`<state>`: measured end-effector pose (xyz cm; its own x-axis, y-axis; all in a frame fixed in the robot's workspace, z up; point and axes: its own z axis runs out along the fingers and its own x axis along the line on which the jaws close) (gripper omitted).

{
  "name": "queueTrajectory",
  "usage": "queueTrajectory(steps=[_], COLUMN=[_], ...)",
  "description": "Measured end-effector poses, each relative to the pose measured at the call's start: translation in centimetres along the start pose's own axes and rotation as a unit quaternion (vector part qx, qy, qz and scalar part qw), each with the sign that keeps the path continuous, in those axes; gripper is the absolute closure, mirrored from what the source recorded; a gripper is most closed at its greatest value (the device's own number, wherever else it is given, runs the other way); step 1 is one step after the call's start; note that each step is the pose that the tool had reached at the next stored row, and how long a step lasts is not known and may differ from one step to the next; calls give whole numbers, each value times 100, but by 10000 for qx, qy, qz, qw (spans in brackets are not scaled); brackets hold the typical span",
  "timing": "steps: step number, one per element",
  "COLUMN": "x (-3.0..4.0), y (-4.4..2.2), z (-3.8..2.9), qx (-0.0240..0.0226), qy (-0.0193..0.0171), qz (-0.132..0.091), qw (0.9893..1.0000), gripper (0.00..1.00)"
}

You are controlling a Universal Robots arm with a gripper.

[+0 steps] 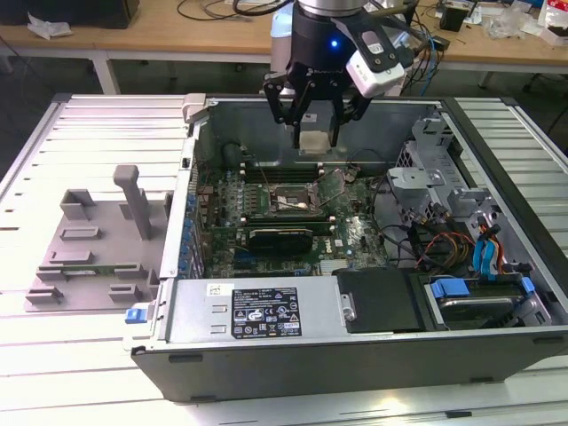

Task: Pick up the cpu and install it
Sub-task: 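Pick up the cpu and move it towards the insertion slot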

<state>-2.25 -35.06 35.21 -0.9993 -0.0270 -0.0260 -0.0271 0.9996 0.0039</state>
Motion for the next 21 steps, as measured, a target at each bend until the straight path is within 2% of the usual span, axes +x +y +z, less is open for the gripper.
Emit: queueTrajectory(steps=[1, 4, 9, 16, 19, 21], x=[-23, -42, -69, -107, -120, -121], y=[18, 30, 39, 43, 64, 109], z=[33, 62, 119, 233, 277, 316], qx=[0, -1, 0, 1, -1, 0], qy=[3, 5, 7, 15, 17, 17], qz=[0, 0, 0, 0, 0, 0], qw=[10000, 10000, 10000, 10000, 10000, 10000], gripper=[45, 45, 45, 45, 45, 45])
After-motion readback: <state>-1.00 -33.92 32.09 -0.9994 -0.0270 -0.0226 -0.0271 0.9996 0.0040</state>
